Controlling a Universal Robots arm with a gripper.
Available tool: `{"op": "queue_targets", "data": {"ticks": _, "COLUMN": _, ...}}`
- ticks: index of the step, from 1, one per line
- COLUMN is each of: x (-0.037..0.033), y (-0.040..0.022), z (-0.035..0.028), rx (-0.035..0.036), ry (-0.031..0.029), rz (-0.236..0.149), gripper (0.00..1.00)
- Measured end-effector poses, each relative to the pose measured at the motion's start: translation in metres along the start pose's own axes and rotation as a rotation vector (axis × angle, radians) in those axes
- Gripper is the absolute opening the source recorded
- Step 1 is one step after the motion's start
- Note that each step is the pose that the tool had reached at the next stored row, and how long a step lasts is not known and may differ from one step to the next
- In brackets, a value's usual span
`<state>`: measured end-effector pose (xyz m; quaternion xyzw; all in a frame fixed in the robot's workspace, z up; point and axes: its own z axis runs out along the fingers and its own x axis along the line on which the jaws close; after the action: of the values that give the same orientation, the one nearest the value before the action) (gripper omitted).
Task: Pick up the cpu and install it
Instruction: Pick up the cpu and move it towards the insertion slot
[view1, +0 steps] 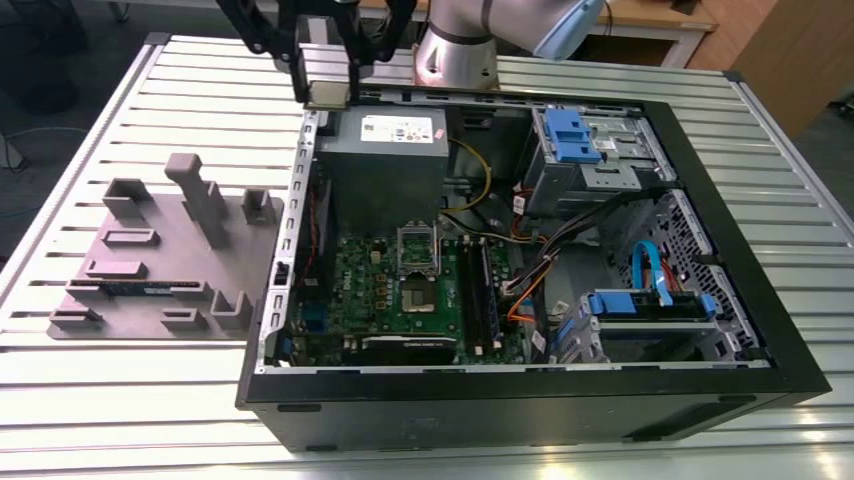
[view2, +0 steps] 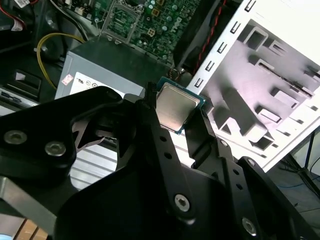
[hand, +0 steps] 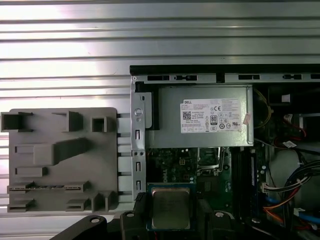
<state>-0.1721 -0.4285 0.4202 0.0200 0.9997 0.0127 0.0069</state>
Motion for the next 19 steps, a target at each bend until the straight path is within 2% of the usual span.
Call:
{"op": "queue_targets", "data": {"ticks": 14, "x": -0.0369, "y": 0.0015, "z": 0.0006, "rx": 0.0, "ry": 0.0, "rz": 0.0, "gripper": 0.47}}
{"op": "queue_targets", "data": {"ticks": 16, "x": -0.0479, "y": 0.0019, "z": 0.0007, "rx": 0.0, "ry": 0.0, "rz": 0.0, "gripper": 0.47}}
{"op": "queue_targets", "data": {"ticks": 19, "x": -0.0558, "y": 0.0022, "z": 0.0009, "rx": -0.0001, "ry": -0.0001, "rz": 0.0, "gripper": 0.47}}
